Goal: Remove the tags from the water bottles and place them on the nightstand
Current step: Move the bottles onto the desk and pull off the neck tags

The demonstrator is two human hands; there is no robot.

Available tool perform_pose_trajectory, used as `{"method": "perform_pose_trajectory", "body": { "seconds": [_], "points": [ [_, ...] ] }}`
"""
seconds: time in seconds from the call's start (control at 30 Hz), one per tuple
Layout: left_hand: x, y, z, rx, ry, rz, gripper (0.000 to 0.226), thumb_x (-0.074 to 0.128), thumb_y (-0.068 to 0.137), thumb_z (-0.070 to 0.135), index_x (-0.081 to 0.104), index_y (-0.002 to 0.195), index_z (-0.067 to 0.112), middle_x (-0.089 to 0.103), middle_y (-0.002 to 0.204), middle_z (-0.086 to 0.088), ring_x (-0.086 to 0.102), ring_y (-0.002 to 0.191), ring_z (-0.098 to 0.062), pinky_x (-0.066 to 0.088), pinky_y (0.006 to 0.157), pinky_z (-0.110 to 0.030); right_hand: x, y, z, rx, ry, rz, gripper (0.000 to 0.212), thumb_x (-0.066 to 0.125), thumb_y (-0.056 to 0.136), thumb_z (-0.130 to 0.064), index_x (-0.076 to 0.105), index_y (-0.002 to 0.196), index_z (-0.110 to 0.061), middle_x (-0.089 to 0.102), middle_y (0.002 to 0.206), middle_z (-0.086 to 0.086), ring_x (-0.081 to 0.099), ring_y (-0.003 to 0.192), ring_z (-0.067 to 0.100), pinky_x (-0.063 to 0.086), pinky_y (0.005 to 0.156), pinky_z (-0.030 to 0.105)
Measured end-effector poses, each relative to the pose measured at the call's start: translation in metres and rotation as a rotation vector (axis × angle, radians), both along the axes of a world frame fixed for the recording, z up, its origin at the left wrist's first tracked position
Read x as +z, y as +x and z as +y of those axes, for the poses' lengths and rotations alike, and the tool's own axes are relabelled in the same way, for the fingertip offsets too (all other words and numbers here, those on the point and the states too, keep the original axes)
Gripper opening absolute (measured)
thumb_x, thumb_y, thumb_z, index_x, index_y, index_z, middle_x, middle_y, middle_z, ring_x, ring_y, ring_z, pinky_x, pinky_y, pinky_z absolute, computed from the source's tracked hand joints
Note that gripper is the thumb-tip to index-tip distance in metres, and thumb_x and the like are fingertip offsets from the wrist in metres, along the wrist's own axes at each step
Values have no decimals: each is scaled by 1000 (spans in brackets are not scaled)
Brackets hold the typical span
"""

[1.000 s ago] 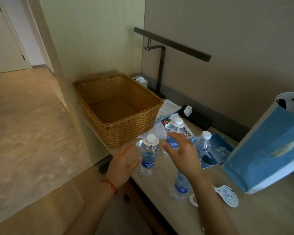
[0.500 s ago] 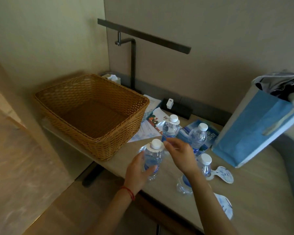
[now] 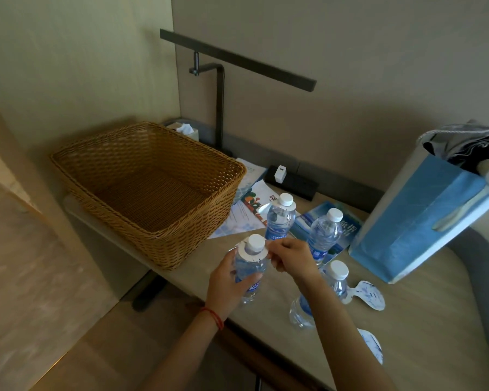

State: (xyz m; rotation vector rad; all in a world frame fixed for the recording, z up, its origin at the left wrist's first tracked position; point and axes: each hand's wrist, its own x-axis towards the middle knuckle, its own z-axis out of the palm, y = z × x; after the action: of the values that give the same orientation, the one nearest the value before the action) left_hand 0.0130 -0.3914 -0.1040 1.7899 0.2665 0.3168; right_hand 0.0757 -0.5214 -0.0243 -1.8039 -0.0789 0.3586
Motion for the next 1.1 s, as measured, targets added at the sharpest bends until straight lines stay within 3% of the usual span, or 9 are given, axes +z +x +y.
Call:
{"method": "perform_pose_trajectory", "body": {
  "seconds": [0.23, 0.37, 0.5, 0.7, 0.9, 1.1],
  "points": [
    [-4, 3, 3, -19, 10, 9, 66, 77, 70, 29, 46, 128, 19, 56, 130, -1, 54, 116, -15, 48, 88, -19, 1, 3, 3, 23, 43, -9, 21, 57, 88, -6, 62, 81, 13, 56, 52, 3, 47, 45, 8, 40, 44, 18],
    [-5, 3, 3, -6, 14, -5, 63, 78, 69, 27, 48, 125, 22, 58, 126, 0, 56, 111, -11, 47, 79, -7, 1, -1, 4, -9, 104, -27, 16, 55, 88, -3, 64, 76, 5, 56, 50, 1, 47, 44, 8, 40, 42, 17],
    [-6, 3, 3, -2, 27, -13, 64, 78, 69, 27, 49, 125, 20, 59, 125, -3, 57, 110, -13, 49, 81, -13, 8, 1, 6, -13, 112, -73, 17, 55, 87, -1, 64, 74, -5, 56, 50, 1, 48, 41, 3, 40, 41, 15],
    [-6, 4, 3, 18, 80, 20, 65, 76, 71, 30, 47, 128, 18, 57, 127, -1, 52, 108, -7, 44, 71, 0, 11, -2, 5, -1, 128, -98, 19, 54, 87, -1, 64, 72, -7, 56, 52, 3, 46, 40, 1, 40, 41, 14],
    [-6, 2, 1, 15, 45, 18, 64, 77, 69, 27, 49, 126, 15, 62, 121, -5, 58, 104, -9, 46, 73, -2, 11, -2, 10, 1, 105, -161, 19, 58, 86, -5, 64, 69, -4, 54, 42, -6, 44, 38, 2, 39, 43, 14],
    [-7, 1, 1, 11, 53, 9, 65, 77, 70, 26, 48, 127, 15, 62, 120, -5, 59, 106, -12, 46, 75, -3, 12, -4, 14, -11, 24, -240, 18, 59, 85, -8, 67, 69, -8, 58, 49, -7, 47, 41, 0, 39, 46, 13]
  ]
}}
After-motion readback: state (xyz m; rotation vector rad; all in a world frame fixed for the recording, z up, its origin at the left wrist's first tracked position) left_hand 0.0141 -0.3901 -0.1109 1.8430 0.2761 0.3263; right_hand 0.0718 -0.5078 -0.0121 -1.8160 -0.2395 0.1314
